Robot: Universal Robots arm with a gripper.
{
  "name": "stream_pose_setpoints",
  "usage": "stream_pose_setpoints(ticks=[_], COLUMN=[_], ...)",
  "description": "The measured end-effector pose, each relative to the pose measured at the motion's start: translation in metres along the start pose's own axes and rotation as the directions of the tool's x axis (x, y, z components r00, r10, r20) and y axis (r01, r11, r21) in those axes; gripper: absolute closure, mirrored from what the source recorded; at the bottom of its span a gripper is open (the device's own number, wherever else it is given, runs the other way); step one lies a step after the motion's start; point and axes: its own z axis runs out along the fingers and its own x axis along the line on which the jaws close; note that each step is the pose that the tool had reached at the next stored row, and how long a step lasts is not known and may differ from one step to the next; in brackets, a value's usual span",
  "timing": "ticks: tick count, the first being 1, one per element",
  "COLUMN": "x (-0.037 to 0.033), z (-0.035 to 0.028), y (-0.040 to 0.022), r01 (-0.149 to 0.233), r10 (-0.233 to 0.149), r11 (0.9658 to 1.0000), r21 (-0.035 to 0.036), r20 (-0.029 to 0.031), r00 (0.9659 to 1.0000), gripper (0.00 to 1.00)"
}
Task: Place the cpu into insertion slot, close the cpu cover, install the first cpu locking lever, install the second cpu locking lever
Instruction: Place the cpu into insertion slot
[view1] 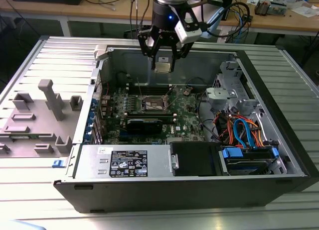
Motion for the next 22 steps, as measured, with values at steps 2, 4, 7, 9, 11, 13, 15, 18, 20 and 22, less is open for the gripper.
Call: stream_pose_setpoints(ticks=[2, 4, 7, 9, 11, 13, 15, 18, 20, 22], x=[0.0000, 0.0000, 0.0000, 0.0000, -0.0001, 0.0003, 0.0005, 0.0005, 0.0005, 0.0006], z=[0.0003, 0.0006, 0.0021, 0.0031, 0.0041, 0.0056, 0.0061, 0.0065, 0.0066, 0.0067], y=[-0.0001, -0.0005, -0.0008, -0.0008, -0.0009, -0.0012, -0.0013, -0.0014, -0.0014, -0.0014], r01=[0.000, 0.000, 0.000, 0.000, 0.000, 0.000, 0.000, 0.000, 0.000, 0.000], r10=[0.000, 0.000, 0.000, 0.000, 0.000, 0.000, 0.000, 0.000, 0.000, 0.000], r11=[1.0000, 1.0000, 1.0000, 1.0000, 1.0000, 1.0000, 1.0000, 1.0000, 0.9999, 0.9999], r21=[0.0004, 0.0005, 0.0006, 0.0007, 0.0007, -0.0054, -0.0091, -0.0099, -0.0100, -0.0101], r20=[0.0001, 0.0001, 0.0001, 0.0000, 0.0001, 0.0000, -0.0002, -0.0003, -0.0002, -0.0002], r00=[1.0000, 1.0000, 1.0000, 1.0000, 1.0000, 1.0000, 1.0000, 1.0000, 1.0000, 1.0000], gripper=[0.45, 0.45, 0.45, 0.45, 0.45, 0.45, 0.45, 0.45, 0.45, 0.45])
